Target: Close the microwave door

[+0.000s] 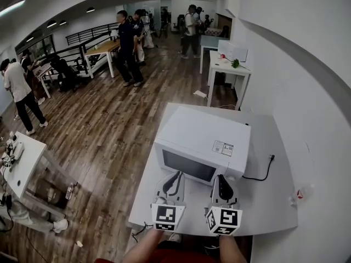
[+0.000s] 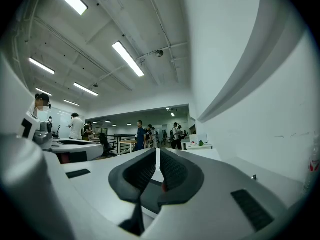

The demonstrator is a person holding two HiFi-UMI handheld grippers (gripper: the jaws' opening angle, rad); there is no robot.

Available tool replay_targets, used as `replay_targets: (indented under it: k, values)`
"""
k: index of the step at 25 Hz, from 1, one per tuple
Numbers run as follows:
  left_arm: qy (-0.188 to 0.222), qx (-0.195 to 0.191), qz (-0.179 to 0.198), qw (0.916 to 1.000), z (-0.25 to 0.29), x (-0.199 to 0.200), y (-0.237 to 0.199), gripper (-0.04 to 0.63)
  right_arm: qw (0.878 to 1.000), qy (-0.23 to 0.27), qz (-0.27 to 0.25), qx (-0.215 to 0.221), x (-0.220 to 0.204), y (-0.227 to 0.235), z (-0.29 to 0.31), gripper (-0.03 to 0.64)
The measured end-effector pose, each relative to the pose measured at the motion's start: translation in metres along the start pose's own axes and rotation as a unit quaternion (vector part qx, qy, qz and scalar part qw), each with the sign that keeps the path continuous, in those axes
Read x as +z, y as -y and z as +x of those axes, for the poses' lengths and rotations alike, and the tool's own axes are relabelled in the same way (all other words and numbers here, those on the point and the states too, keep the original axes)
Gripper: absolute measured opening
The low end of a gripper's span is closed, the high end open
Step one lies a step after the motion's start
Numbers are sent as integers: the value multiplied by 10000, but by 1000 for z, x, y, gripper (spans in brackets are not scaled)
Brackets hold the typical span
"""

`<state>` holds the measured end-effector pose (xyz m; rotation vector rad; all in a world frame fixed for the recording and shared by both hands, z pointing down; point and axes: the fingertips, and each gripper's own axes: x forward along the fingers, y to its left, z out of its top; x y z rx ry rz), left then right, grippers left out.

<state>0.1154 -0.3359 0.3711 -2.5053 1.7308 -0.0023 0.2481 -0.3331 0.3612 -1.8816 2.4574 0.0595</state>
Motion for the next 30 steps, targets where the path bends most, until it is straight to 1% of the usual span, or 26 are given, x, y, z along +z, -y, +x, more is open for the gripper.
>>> replay_targets:
  k: [3,8,14,24,30]
  values:
    - [64,24,-25,10000,-4,8,-4,28,10000,45,-19,30,8,-4,-1,43]
    - [144,145,-3,9998,-10,18,-16,26,9998,120,-108,107,17,-14,0,43]
    - [215,213,23,9995,-9,20,-27,26,9995,166,-193,188,19,-22,8,44]
    - [229,202,10,9995,0,12,-31,26,9993,135,-279,192,14,-17,17,43]
    - [276,189,-5,9994,7,14,-31,26,9994,152,-286,146,17,-10,22,43]
